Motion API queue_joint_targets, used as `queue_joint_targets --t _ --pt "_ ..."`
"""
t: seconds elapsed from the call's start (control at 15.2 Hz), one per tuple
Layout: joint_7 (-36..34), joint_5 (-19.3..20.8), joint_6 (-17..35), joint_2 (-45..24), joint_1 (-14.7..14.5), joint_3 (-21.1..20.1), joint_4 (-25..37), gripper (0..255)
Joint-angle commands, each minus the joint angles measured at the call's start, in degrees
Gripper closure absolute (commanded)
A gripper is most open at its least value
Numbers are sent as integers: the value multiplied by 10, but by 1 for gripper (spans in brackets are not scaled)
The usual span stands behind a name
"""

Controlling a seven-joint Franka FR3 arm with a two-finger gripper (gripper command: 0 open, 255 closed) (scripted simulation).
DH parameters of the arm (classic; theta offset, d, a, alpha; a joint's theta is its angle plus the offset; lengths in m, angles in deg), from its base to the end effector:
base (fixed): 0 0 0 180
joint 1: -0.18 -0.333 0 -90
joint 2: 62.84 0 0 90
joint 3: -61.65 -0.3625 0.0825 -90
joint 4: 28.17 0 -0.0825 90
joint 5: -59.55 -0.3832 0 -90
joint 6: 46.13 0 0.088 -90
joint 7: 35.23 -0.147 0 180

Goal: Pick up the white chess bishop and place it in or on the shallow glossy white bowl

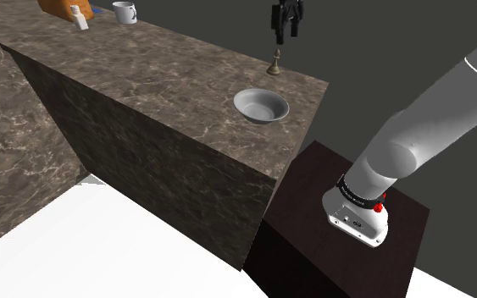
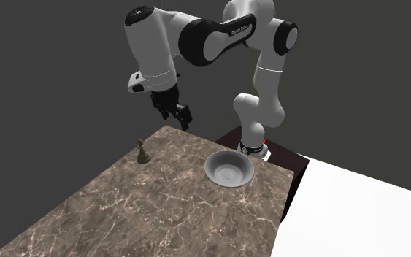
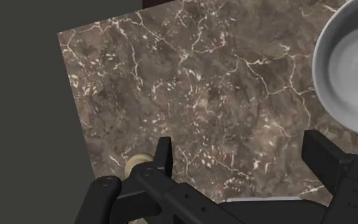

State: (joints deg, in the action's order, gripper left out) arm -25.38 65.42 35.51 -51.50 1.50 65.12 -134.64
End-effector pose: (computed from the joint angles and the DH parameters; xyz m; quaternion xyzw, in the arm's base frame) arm 0.4470 -0.0562 0.5895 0.9911 0.0436 -0.1223 0.0300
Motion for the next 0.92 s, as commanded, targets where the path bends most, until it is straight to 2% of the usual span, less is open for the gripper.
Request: queue_joint_targets --t 0.0,0.4,0.66,0.73,0.86 --pt "1 24 -29 -75 3 0 63 0" --pt "18 98 -132 -284 7 8 261 0" --pt "52 151 -217 -439 8 25 430 0" --pt "55 154 -222 -448 8 26 441 0" --pt "48 153 -200 -429 10 26 398 0"
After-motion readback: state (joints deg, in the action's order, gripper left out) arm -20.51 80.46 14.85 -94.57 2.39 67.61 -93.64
